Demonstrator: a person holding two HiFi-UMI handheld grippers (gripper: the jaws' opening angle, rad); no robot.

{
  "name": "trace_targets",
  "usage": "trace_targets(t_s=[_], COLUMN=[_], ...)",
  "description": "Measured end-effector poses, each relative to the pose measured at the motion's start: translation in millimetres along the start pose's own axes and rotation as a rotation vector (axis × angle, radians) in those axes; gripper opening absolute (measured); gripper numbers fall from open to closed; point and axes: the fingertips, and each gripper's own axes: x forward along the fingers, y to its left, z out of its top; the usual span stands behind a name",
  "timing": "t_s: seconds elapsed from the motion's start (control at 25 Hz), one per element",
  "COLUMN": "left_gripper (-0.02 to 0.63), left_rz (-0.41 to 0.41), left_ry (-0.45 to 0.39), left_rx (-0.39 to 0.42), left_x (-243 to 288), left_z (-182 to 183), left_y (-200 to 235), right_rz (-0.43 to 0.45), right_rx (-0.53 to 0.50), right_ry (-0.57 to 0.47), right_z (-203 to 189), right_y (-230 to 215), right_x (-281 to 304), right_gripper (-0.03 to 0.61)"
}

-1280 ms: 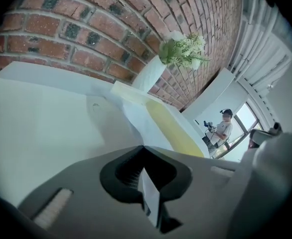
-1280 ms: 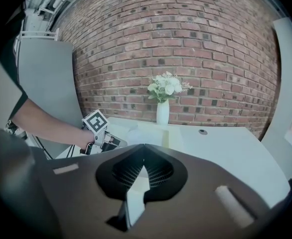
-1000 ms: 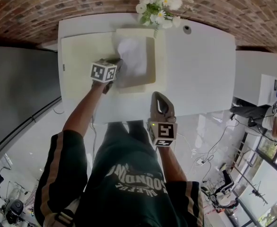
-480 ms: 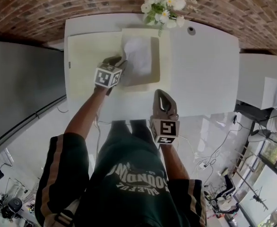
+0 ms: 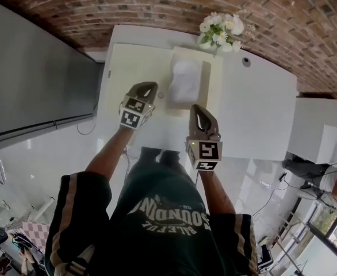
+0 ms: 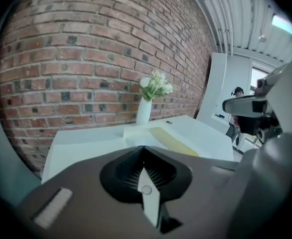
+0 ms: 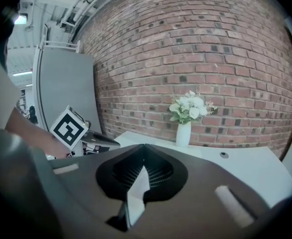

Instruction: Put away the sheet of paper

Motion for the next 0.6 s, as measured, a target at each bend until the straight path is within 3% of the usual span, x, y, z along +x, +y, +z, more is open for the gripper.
trace_targets(t_s=[0.12,0.32,0.6], left_gripper=[0.011,0.011,0.011], left_rz=[0.031,0.068,0.086], left_ry=[-0.044,-0.11,-0.164], left_rx=[-0.016,0.034,0.059], left_x=[-28.6,-67.4,-95.8], left_z=[11.9,36.2,53.5], left_y=[-10.4,-36.6,-66.7], right_rz=[0.032,0.054,0.082], right_rx=[-0.027,-0.043,-0.063], right_ry=[-0.04,-0.113,-0.159], right_z=[16.4,44.2,56.9], right_y=[2.3,-4.3,-1.3], right_x=[-2.9,-8.7,-26.6], right_gripper=[0.0,0.0,0.0])
